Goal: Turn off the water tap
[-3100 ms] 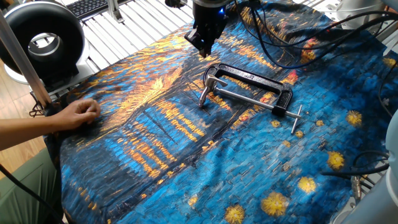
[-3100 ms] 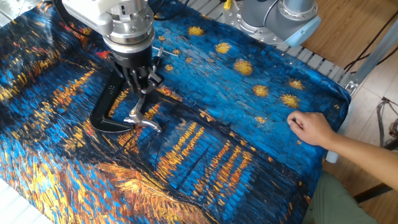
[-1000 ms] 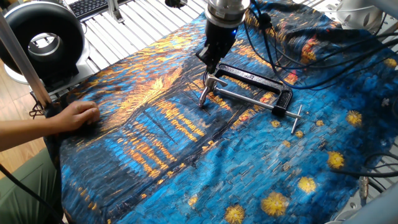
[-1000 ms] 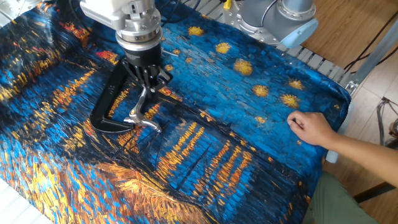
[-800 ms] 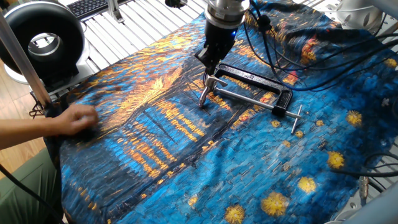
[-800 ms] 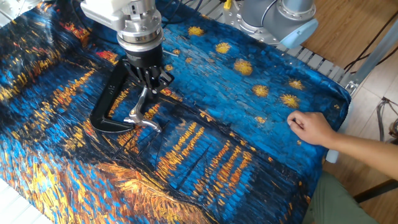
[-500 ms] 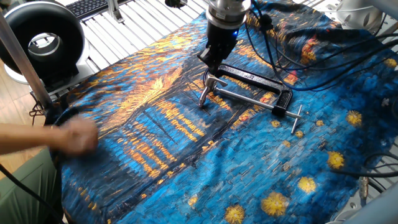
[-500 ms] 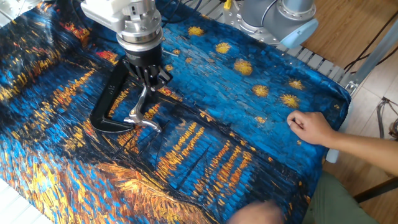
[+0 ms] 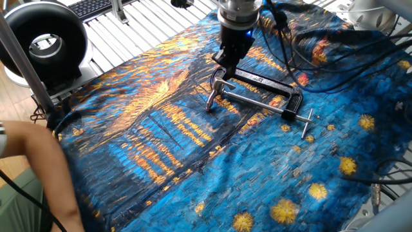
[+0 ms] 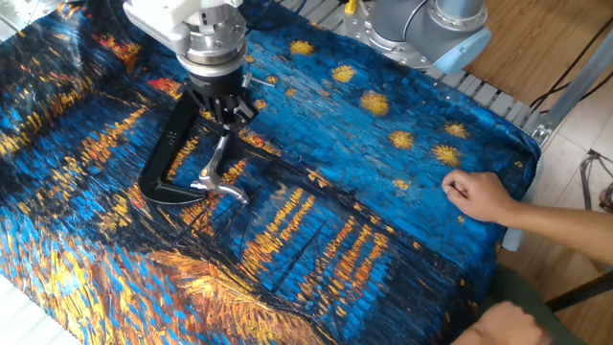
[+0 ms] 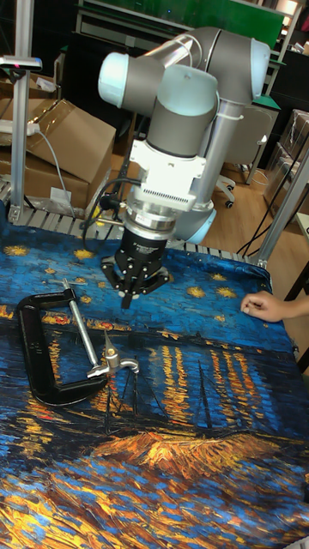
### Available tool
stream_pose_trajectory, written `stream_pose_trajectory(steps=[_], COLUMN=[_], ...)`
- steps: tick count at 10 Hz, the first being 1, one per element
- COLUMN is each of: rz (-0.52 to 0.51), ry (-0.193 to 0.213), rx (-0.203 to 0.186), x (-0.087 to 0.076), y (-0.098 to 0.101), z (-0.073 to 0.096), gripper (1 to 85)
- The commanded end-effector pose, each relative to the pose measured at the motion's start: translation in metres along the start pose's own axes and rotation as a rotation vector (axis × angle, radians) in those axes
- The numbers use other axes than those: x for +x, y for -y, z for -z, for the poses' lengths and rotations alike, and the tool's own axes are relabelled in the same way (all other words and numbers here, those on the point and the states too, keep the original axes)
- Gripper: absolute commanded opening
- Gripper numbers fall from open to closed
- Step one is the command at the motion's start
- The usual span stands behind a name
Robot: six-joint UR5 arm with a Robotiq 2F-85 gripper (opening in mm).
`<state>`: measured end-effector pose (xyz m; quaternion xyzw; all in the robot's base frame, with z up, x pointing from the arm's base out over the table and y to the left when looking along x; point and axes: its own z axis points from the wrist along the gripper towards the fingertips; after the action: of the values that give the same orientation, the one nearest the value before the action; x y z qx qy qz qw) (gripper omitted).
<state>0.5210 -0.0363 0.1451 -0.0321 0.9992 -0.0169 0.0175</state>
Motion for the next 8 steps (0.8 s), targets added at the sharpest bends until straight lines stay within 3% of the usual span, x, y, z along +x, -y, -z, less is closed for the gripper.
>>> stream_pose_trajectory(steps=[1, 2, 3, 8], rz=[0.093, 0.110, 0.119, 0.132], ry=[-0.015, -0.012, 0.003, 0.041], rx=[0.028, 0.025, -0.012, -0.027], x=[-0.010, -0.012, -0.014, -0.019], y=[0.023, 0.025, 0.023, 0.031], z=[-0.010, -0.017, -0.027, -0.060], gripper=[1.3, 1.3, 1.3, 1.3])
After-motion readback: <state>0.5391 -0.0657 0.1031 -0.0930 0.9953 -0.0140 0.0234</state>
